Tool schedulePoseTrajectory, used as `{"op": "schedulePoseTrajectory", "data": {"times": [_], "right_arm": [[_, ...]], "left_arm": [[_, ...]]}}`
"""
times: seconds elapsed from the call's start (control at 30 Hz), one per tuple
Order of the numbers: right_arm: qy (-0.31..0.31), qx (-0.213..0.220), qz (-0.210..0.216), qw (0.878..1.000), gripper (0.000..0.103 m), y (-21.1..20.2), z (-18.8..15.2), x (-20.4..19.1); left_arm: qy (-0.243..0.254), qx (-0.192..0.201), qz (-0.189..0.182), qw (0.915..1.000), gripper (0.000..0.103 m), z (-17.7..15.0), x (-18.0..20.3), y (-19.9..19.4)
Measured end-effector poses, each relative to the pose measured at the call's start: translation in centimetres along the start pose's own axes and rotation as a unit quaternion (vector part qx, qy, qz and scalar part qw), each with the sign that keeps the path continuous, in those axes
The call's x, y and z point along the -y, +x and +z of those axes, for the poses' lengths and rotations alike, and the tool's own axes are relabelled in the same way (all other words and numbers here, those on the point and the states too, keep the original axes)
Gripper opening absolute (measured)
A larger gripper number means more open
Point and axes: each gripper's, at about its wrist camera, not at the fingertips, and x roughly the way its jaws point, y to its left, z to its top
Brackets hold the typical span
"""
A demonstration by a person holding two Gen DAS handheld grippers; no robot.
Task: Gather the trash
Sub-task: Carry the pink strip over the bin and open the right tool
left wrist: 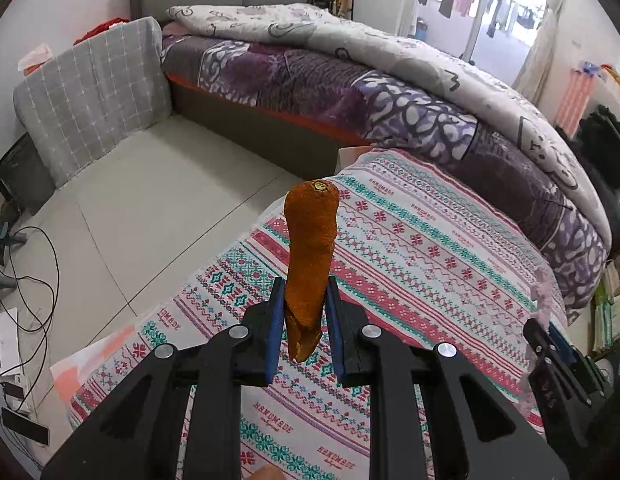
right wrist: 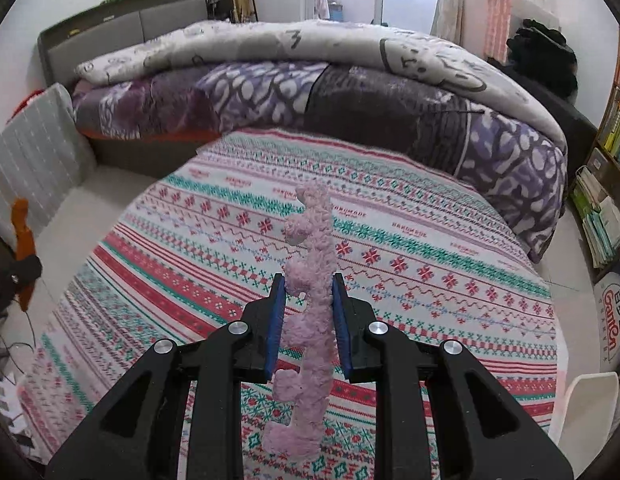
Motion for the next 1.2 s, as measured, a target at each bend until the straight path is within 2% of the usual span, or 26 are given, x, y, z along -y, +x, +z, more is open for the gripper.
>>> {"op": "schedulePoseTrajectory", "data": {"times": [0.4,0.67,0.97,1.2], "right_arm": [[0.037,0.018,0.018,0.999,0.022,-4.4,-1.5,3.1],[0.054,0.025,0.018,0.998,0.022,-7.4,-3.0,5.5],[0.086,0.032,0.012,0.996,0.022,-10.9,-5.2,10.4],[0.117,0.038,-0.011,0.992,0.022,-12.4,-7.2,15.0]], "left_arm": [[0.002,0.022,-0.011,0.9997,0.020,-0.5,0.9,-3.3],[0.002,0.040,-0.033,0.9987,0.020,-1.4,2.3,-6.3],[0.018,0.043,-0.063,0.9970,0.020,-3.5,5.5,-9.0],[0.046,0.040,-0.068,0.9958,0.020,-5.9,8.2,-9.6]]}}
